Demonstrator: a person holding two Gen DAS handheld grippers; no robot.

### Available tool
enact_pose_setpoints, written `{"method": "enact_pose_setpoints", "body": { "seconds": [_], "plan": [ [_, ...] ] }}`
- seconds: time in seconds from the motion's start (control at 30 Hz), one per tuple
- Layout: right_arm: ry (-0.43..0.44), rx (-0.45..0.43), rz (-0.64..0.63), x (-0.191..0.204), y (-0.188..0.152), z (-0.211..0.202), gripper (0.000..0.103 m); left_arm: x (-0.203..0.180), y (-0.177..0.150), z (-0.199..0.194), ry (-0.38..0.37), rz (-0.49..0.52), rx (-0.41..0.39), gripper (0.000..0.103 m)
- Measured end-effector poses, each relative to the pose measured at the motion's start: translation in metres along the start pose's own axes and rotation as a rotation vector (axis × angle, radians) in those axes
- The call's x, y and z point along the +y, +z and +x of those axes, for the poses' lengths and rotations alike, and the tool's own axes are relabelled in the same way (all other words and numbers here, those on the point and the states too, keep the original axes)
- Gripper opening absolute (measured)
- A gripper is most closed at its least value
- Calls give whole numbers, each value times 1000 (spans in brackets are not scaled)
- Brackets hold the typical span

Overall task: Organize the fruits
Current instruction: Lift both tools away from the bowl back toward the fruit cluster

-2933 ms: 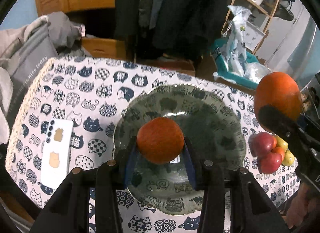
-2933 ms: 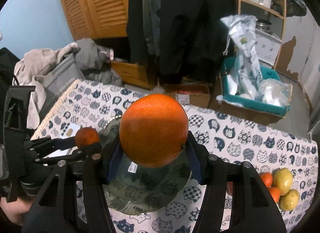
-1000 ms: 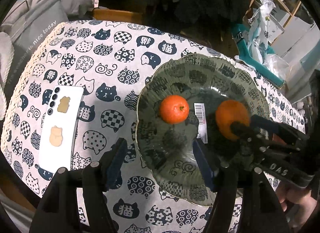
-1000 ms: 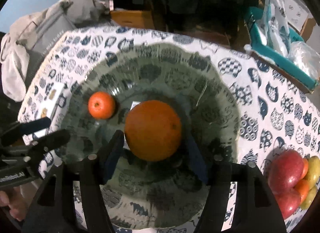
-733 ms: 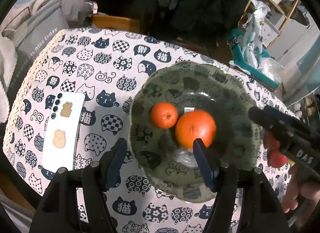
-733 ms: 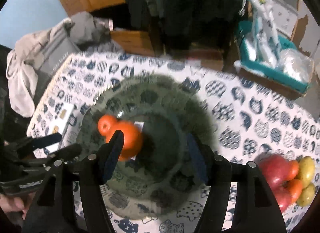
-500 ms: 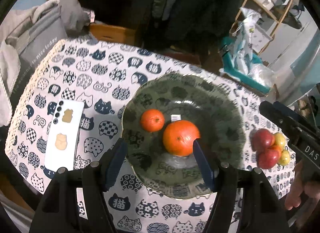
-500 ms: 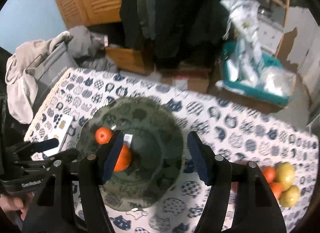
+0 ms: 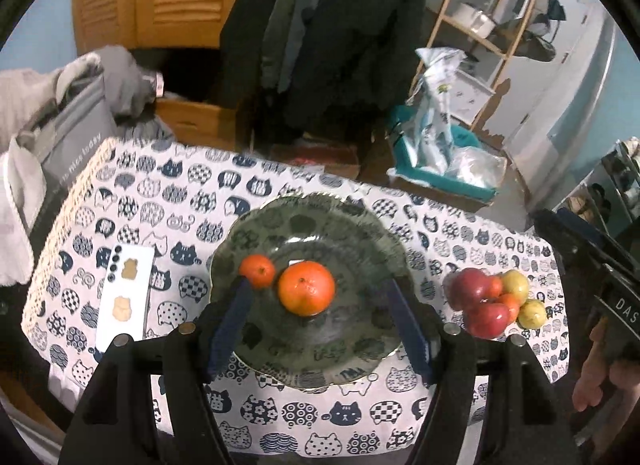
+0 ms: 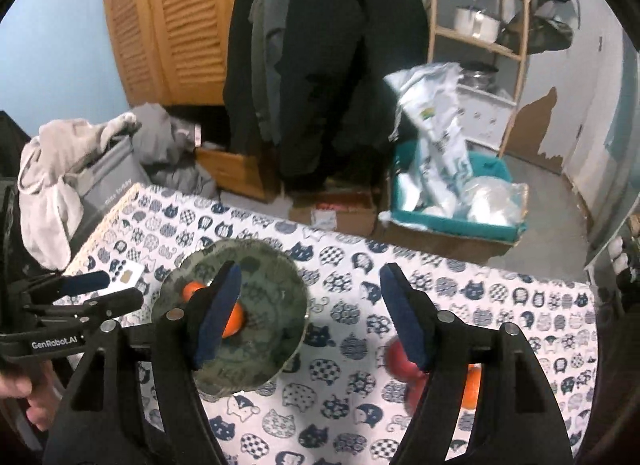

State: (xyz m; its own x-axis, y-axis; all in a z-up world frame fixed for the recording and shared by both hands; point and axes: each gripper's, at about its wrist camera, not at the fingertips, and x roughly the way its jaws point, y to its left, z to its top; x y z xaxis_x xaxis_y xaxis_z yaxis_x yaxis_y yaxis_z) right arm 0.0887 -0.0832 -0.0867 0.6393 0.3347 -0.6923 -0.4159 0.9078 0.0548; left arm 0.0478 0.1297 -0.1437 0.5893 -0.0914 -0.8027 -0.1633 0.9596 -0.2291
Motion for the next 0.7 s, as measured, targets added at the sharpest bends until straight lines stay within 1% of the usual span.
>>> {"method": "enact_pose_setpoints", "body": {
  "seconds": [0.13, 0.23, 0.43, 0.5, 0.53, 0.57, 0.7],
  "plan": [
    [-26, -53, 6, -14, -1, -26, 74, -15, 3, -18, 13, 35, -61, 72],
    [-30, -94, 11, -21, -2, -46, 75, -26, 6, -33, 18, 55, -111, 78],
    [-70, -182, 20, -38, -4, -87, 78, -49, 10, -60, 24, 94, -194, 80],
    [-81, -215, 26, -43, -4, -100, 81, -55, 11, -68, 35, 105, -222, 82],
    [-90, -228, 27, -45, -5, -106, 83, -57, 11, -70, 40, 108, -232, 86],
    [-100, -242, 27, -48, -5, -112, 83, -60, 12, -73, 40, 112, -240, 87],
    [-138, -297, 23, -60, -9, -137, 84, -71, 12, -84, 38, 124, -278, 87]
  ]
}}
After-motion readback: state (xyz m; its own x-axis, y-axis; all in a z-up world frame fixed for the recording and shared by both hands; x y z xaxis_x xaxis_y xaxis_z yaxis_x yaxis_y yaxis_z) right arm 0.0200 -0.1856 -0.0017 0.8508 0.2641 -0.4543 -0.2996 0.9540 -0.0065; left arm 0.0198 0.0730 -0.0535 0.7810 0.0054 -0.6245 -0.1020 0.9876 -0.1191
